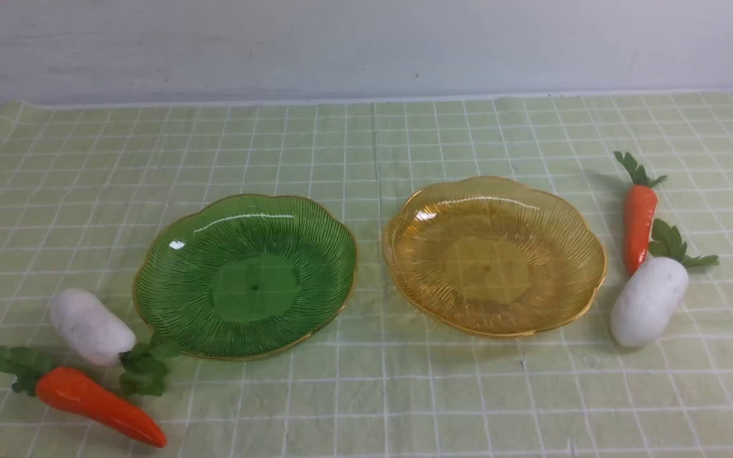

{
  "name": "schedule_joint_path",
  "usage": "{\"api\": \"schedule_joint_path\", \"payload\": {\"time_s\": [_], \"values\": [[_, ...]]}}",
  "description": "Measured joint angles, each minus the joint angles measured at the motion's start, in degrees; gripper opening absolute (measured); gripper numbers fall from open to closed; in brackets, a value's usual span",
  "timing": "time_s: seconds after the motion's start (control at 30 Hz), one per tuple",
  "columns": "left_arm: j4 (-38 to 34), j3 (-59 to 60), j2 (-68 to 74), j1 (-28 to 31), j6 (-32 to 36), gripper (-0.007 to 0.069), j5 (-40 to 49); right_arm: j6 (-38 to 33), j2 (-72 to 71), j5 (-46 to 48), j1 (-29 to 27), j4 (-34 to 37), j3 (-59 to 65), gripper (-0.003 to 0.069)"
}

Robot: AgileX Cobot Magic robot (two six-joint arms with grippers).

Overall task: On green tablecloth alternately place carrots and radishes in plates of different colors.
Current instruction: 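Pick up the carrot and put it on the nearest plate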

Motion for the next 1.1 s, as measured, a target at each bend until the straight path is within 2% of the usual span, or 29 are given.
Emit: {"api": "schedule_joint_path", "payload": {"time_s": [0.53, 0.73, 0.97, 1.0, 1.03, 1.1], "values": [[0.02, 0.01, 0.0, 0.0, -0.46, -0.0008, -0.36, 0.0, 0.0, 0.0, 0.0, 0.0, 0.0, -0.0014], [-14.0, 0.14, 0.0, 0.0, -8.85, -0.0008, -11.21, 0.0, 0.0, 0.0, 0.0, 0.0, 0.0, -0.0014], [-24.22, 0.14, 0.0, 0.0, -10.2, -0.0008, -26.31, 0.0, 0.0, 0.0, 0.0, 0.0, 0.0, -0.0014], [-25.77, 0.14, 0.0, 0.0, -10.32, -0.0008, -29.13, 0.0, 0.0, 0.0, 0.0, 0.0, 0.0, -0.0014], [-28.75, 0.14, 0.0, 0.0, -10.68, -0.0008, -35.9, 0.0, 0.0, 0.0, 0.0, 0.0, 0.0, -0.0014], [-30.34, 0.01, 0.0, 0.0, -10.68, -0.0008, -38.2, 0.0, 0.0, -0.06, 0.0, 0.0, 0.0, -0.0014]]}}
